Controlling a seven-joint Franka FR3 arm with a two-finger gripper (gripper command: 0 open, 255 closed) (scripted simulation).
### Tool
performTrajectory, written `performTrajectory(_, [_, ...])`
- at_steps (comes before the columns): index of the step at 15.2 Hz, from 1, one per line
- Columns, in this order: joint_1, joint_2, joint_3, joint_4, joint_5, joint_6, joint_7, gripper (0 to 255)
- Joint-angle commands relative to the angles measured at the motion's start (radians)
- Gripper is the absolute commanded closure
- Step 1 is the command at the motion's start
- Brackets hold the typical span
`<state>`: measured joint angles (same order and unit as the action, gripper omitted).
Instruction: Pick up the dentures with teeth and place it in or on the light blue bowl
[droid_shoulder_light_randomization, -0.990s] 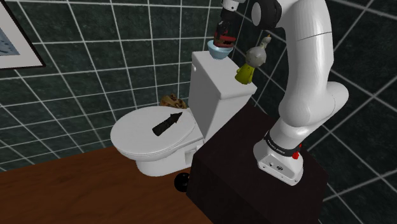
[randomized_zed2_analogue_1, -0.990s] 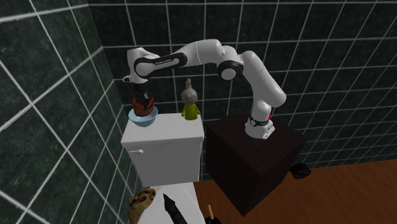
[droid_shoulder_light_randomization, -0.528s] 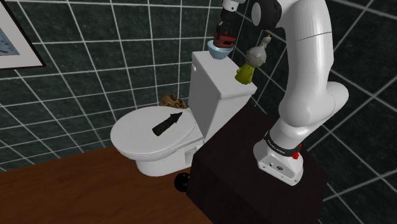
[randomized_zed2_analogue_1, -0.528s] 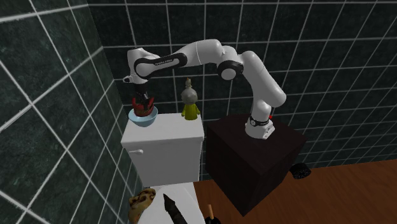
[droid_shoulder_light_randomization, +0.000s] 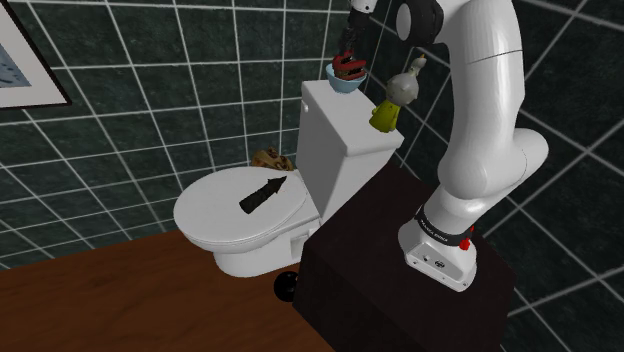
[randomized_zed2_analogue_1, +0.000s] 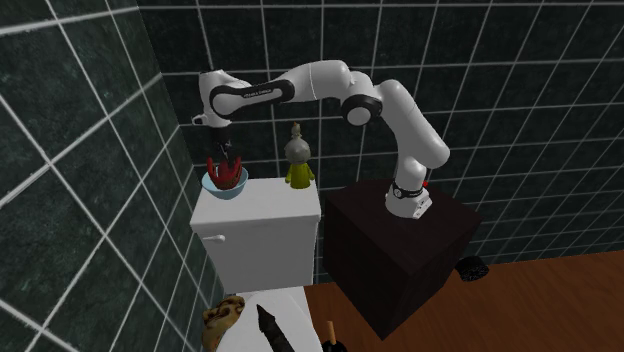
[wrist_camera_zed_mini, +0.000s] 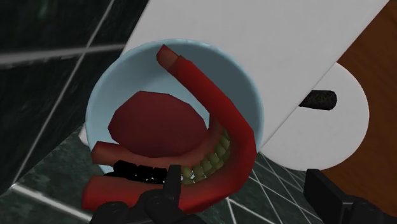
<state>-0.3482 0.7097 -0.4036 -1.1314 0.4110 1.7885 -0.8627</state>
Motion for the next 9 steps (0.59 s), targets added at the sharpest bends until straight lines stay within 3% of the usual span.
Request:
performTrajectory(1, [-0.011,-0.009,-0.003,0.046,-0.005,-0.053,0.007,0])
performTrajectory(9, [-0.018,-0.008,-0.004,0.074,-0.006,-0.08,0.011,0])
